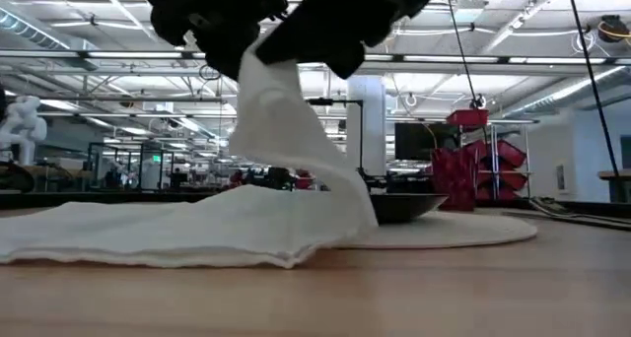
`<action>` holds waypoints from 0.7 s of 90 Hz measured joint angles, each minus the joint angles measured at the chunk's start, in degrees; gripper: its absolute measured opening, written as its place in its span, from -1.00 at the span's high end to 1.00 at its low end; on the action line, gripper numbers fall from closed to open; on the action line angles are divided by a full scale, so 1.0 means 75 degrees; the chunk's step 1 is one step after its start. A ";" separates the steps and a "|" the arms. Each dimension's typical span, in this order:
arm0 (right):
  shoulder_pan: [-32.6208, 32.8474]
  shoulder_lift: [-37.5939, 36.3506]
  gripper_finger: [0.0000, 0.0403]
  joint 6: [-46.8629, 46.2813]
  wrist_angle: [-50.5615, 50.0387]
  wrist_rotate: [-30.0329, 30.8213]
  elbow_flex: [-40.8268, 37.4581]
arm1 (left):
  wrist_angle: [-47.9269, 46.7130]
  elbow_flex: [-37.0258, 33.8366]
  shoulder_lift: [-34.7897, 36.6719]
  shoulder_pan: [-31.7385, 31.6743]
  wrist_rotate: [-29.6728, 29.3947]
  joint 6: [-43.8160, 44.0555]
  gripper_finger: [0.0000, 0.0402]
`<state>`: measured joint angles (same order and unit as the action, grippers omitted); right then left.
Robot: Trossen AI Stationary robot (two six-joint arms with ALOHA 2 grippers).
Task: Set table place
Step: Fold the white table napkin
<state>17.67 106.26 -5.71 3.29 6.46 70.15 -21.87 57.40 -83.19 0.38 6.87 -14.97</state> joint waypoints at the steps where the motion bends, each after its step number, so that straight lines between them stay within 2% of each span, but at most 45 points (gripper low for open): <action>1: -0.0002 0.0026 1.00 0.0001 -0.0005 0.0019 0.0030 | -0.0065 0.0000 0.0030 0.0000 -0.0002 -0.0022 1.00; 20: -0.0112 0.0523 1.00 -0.0018 0.0483 0.0356 0.0311 | -0.1017 -0.0048 0.0434 -0.0035 0.0003 -0.0060 1.00; 35: -0.0174 0.0992 1.00 -0.0199 0.1673 0.0422 0.0309 | -0.1044 -0.0674 0.0956 -0.0036 0.0032 -0.0050 1.00; 54: -0.0202 0.1051 1.00 -0.0405 0.2287 0.0598 0.0351 | -0.0936 -0.1457 0.1680 -0.0140 0.0052 -0.0057 1.00; 63: -0.0259 0.1212 1.00 -0.0399 0.2371 0.0740 0.0701 | -0.0952 -0.1676 0.1929 -0.0172 0.0055 -0.0140 1.00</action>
<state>15.73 115.35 -8.71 21.08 12.01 75.41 -29.01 44.83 -68.72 -0.91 7.29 -16.02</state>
